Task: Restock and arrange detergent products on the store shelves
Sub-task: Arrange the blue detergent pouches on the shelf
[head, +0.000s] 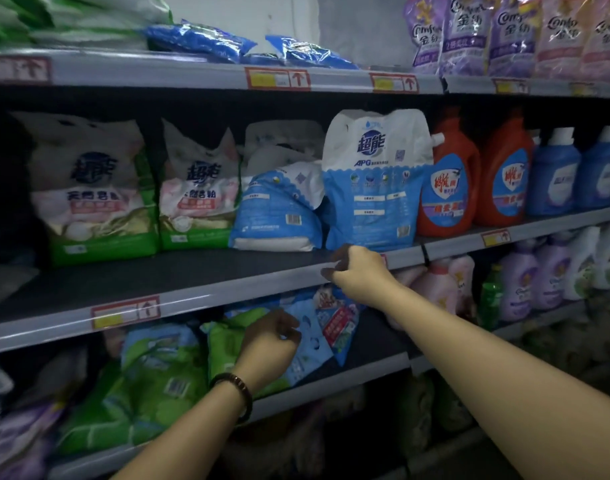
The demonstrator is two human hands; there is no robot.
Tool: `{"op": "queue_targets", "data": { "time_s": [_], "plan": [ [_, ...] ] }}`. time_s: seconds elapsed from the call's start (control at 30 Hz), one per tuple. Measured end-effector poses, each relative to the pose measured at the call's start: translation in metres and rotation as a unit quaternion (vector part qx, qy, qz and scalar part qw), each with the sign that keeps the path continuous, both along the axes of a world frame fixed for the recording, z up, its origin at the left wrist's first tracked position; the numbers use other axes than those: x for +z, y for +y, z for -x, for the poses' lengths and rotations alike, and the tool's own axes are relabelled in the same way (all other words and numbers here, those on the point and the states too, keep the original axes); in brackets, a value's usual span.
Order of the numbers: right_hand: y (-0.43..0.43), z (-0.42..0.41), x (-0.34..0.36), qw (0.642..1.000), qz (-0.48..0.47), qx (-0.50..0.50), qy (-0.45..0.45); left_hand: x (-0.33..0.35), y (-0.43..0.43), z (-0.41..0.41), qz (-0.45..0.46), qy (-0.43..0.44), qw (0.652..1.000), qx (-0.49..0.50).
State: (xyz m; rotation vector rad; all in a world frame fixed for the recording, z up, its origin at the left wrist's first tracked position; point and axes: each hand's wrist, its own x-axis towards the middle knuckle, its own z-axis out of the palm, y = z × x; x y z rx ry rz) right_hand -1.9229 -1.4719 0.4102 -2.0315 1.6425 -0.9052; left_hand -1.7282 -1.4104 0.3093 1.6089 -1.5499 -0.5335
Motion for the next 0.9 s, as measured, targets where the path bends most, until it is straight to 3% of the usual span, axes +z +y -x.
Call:
{"op": "queue_targets", "data": {
  "time_s": [0.13,0.43,0.53,0.9],
  "plan": [
    [0.022,-0.022,-0.040,0.998,-0.032,0.014,-0.045,-0.033,0.031,-0.036,-0.033,0.016,0.999,0.022],
    [0.046,-0.049,-0.142,0.992,-0.124,0.037,-0.004,-0.091,0.075,-0.083,-0.069,-0.017,0.996,0.055],
    [0.039,-0.050,-0.162,0.990,-0.137,0.000,-0.021,-0.103,0.072,-0.091,-0.089,-0.042,0.994,0.056],
    [-0.018,-0.069,-0.216,0.986,-0.142,-0.069,-0.057,-0.145,0.015,-0.103,-0.109,-0.011,0.993,0.035]
  ]
}}
